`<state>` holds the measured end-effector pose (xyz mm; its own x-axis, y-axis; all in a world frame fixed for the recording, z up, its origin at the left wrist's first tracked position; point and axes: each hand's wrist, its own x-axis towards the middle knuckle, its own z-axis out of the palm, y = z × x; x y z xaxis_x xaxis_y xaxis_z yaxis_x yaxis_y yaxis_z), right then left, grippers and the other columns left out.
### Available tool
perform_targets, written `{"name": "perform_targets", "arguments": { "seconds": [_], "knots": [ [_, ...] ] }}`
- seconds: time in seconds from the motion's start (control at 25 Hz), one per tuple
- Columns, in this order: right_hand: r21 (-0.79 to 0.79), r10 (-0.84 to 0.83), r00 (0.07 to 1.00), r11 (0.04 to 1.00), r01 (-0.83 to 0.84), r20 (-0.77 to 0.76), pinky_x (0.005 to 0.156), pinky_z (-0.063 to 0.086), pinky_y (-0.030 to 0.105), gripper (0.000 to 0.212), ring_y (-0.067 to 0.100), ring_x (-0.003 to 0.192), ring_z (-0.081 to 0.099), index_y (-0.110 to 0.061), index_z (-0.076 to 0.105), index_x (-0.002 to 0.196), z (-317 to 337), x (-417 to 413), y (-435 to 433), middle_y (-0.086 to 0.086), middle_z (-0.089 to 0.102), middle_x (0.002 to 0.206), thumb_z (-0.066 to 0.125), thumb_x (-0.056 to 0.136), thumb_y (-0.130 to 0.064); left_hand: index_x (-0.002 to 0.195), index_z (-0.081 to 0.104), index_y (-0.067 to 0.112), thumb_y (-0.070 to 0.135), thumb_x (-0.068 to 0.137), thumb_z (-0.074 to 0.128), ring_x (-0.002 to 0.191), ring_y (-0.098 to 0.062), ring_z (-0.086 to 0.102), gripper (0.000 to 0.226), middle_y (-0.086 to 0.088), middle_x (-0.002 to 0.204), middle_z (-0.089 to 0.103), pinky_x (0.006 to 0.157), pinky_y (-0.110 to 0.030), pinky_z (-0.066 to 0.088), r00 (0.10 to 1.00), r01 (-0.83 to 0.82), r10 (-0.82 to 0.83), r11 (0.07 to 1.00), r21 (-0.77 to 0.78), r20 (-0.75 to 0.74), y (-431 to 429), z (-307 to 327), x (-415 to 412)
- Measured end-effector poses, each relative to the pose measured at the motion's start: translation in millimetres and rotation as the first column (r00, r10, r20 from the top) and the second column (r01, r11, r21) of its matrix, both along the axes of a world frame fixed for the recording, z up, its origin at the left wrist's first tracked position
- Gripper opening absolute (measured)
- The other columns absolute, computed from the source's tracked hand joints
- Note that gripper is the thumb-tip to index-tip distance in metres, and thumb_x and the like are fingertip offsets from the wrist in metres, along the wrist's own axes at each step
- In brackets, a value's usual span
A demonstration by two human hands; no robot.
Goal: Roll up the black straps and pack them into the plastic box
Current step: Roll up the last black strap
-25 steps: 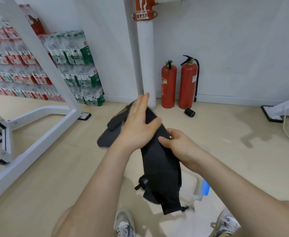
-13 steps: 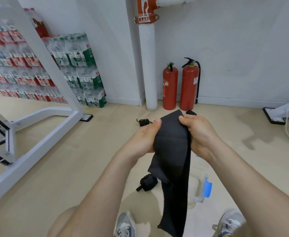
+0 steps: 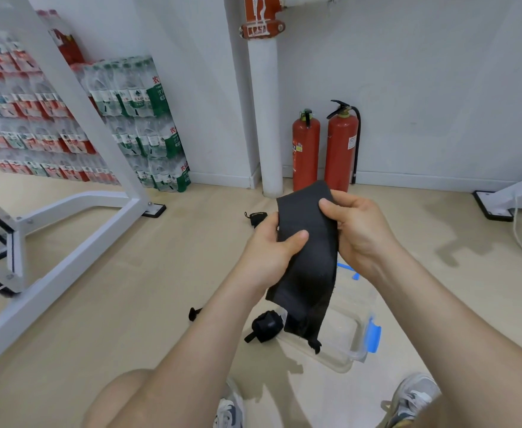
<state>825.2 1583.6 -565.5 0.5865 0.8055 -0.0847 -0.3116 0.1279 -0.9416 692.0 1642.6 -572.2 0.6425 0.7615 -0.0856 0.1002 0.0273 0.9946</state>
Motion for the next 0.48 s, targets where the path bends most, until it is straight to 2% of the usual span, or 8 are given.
{"name": "perform_targets", "arguments": {
  "seconds": [0.08, 0.12, 0.2, 0.28, 0.36, 0.44, 0.48],
  "knots": [
    [-0.103, 0.125, 0.974, 0.989, -0.107, 0.189, 0.084, 0.059, 0.047, 0.034, 0.025, 0.105, 0.070, -0.027, 0.057, 0.131, -2.2, -1.7, -1.8, 0.004, 0.071, 0.117, 0.059, 0.098, -0.017, 0.130, 0.053, 0.024, 0.013, 0.099, 0.056, 0.105, -0.013, 0.068, 0.033, 0.003, 0.118, 0.069, 0.092, -0.035, 0.056, 0.992, -0.122, 0.120, 0.992, 0.035, 0.046, 2.2, -0.8, 2.6],
    [-0.191, 0.237, 0.922, 0.964, -0.185, 0.305, 0.089, 0.057, 0.048, 0.037, 0.021, 0.106, 0.069, -0.034, 0.052, 0.132, -3.9, -6.6, -3.5, 0.000, 0.070, 0.119, 0.060, 0.098, -0.021, 0.130, 0.053, 0.023, 0.013, 0.100, 0.054, 0.108, -0.016, 0.067, 0.031, 0.001, 0.119, 0.068, 0.095, -0.040, 0.055, 0.981, -0.184, 0.182, 0.983, 0.024, 0.073, 5.8, -0.4, 2.8],
    [-0.332, 0.401, 0.811, 0.903, -0.272, 0.426, 0.100, 0.052, 0.044, 0.045, 0.015, 0.112, 0.065, -0.034, 0.044, 0.139, -11.7, -20.0, -5.7, -0.005, 0.066, 0.124, 0.059, 0.098, -0.022, 0.127, 0.053, 0.020, 0.013, 0.102, 0.050, 0.108, -0.022, 0.066, 0.026, -0.004, 0.120, 0.067, 0.095, -0.047, 0.055, 0.957, -0.277, 0.276, 0.961, -0.005, 0.090, 16.6, 3.1, 1.7],
    [-0.346, 0.384, 0.782, 0.910, -0.229, 0.492, 0.102, 0.050, 0.042, 0.051, 0.015, 0.116, 0.062, -0.031, 0.038, 0.145, -18.9, -28.0, -3.5, -0.006, 0.063, 0.129, 0.055, 0.099, -0.017, 0.126, 0.054, 0.016, 0.013, 0.104, 0.047, 0.104, -0.027, 0.068, 0.024, -0.008, 0.118, 0.068, 0.090, -0.050, 0.057, 0.954, -0.284, 0.288, 0.957, -0.063, 0.086, 25.3, 6.5, -1.4],
    [-0.260, 0.272, 0.831, 0.952, -0.160, 0.485, 0.099, 0.053, 0.040, 0.057, 0.015, 0.115, 0.063, -0.034, 0.032, 0.149, -19.1, -27.6, -0.6, -0.003, 0.062, 0.131, 0.051, 0.100, -0.012, 0.127, 0.054, 0.016, 0.015, 0.103, 0.048, 0.100, -0.027, 0.070, 0.024, -0.008, 0.116, 0.070, 0.086, -0.048, 0.059, 0.972, -0.209, 0.220, 0.969, -0.130, 0.078, 23.4, 10.1, -3.6],
    [-0.178, 0.162, 0.882, 0.980, -0.091, 0.443, 0.089, 0.057, 0.033, 0.064, 0.016, 0.109, 0.065, -0.041, 0.025, 0.150, -14.4, -24.2, -0.1, 0.002, 0.061, 0.127, 0.048, 0.100, -0.007, 0.127, 0.053, 0.020, 0.022, 0.102, 0.052, 0.098, -0.023, 0.071, 0.025, -0.005, 0.114, 0.071, 0.079, -0.041, 0.060, 0.994, -0.110, 0.110, 0.984, -0.140, -0.009, 15.7, 7.6, -3.6],
    [-0.154, 0.126, 0.891, 0.986, -0.064, 0.435, 0.080, 0.058, 0.029, 0.065, 0.016, 0.101, 0.066, -0.044, 0.026, 0.148, -12.3, -23.2, -0.9, 0.005, 0.062, 0.119, 0.046, 0.100, -0.004, 0.126, 0.053, 0.021, 0.026, 0.102, 0.052, 0.094, -0.020, 0.071, 0.024, -0.003, 0.110, 0.072, 0.071, -0.035, 0.059, 0.996, -0.074, 0.066, 0.988, -0.135, -0.066, 11.7, 6.2, -3.7]
  ]
}}
